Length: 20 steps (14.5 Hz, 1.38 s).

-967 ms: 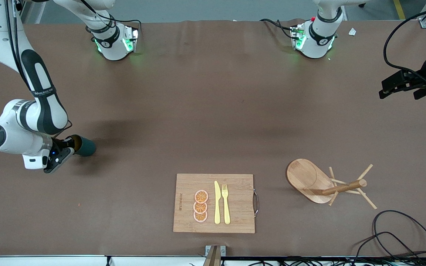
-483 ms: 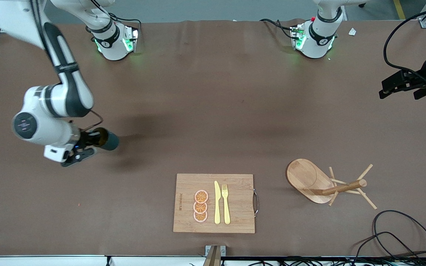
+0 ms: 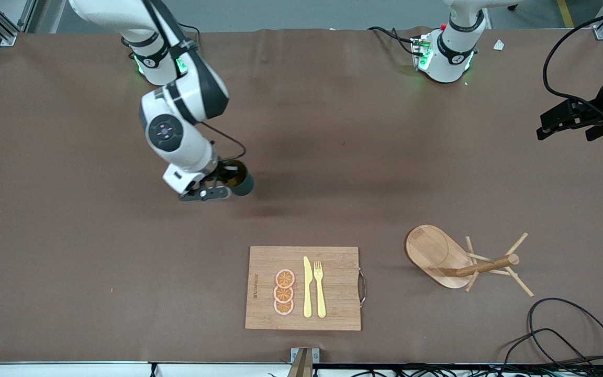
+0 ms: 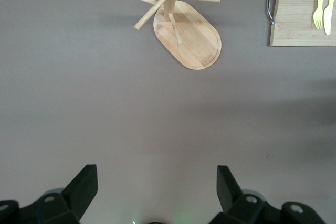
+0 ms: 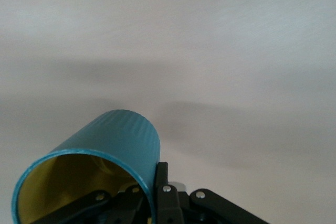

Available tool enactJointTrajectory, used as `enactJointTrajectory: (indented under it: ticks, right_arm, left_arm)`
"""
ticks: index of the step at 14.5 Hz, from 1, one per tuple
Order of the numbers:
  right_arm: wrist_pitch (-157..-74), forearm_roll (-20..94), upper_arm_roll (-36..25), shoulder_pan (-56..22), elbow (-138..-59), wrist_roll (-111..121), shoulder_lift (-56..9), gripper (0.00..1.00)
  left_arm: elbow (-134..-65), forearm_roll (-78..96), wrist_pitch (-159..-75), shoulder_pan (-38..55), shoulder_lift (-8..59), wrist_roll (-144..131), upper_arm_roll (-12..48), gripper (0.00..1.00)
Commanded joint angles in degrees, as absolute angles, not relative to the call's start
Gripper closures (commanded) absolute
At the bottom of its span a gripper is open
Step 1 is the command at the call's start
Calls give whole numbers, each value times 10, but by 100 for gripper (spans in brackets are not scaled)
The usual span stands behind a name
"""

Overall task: Pass cup and hang on rack
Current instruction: 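Lift the teal mug and carry it toward the table middle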

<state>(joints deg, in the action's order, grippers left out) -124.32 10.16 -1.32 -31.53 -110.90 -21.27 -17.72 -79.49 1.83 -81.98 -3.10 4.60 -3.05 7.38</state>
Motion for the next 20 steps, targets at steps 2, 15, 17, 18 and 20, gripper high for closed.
enactJointTrajectory:
  ticks: [2,15,17,18,20]
  right_arm:
    - [-1244,146,-23,-380,-1048,-234,-231,99]
    - [-1305,131,-27,-476,-954,-336,-367,95]
    - [-1306,131,-27,-479,-954,-337,-370,93]
    - [-1306,131,-27,-479,-954,-338,-372,88]
    - [-1306,130,-28,-479,-954,-349,-373,8]
  left_arm:
    - [-789,8,-812,-32,44,-27,75,0]
    - [-789,11,-814,-30,47,-27,76,0]
    - [-789,14,-814,-27,47,-28,78,0]
    - [-789,14,-814,-25,47,-29,80,0]
    - [-789,12,-814,-23,47,-26,80,0]
